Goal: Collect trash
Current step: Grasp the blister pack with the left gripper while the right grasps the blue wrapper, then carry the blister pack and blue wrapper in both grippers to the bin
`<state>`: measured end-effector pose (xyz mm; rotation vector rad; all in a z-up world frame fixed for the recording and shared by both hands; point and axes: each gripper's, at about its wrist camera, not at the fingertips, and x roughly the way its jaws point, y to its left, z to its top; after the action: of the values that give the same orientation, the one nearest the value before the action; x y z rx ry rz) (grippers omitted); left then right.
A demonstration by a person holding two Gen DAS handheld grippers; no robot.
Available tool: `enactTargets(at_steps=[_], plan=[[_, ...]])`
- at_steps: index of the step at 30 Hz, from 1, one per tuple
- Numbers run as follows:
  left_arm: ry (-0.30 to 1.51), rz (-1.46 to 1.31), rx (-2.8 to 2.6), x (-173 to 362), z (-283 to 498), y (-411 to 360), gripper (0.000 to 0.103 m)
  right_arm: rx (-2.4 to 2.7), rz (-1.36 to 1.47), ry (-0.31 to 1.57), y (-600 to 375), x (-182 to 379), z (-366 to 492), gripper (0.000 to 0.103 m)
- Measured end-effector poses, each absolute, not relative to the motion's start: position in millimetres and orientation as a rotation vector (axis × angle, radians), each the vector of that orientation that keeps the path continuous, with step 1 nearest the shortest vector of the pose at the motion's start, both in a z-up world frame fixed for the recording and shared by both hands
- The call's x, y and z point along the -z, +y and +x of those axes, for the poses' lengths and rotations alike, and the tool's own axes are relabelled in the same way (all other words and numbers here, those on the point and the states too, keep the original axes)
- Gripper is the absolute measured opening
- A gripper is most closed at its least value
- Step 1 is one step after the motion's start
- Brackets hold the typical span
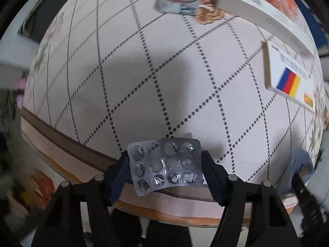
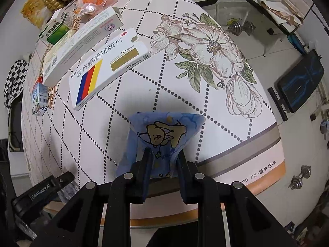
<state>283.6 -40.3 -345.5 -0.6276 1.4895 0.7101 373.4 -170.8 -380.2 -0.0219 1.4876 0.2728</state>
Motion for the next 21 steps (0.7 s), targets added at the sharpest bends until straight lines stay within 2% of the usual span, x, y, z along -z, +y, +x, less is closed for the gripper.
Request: enactTargets(at_steps=[12, 21], plan=[[1.372, -0.374, -0.682, 285, 274, -68, 0.061, -0.343, -0.048, 1.418, -162, 359, 357, 0.019], [1.24, -0.28, -0.654, 229, 230, -98, 0.061, -0.445, -0.103, 1.299, -142, 318, 311, 0.019]])
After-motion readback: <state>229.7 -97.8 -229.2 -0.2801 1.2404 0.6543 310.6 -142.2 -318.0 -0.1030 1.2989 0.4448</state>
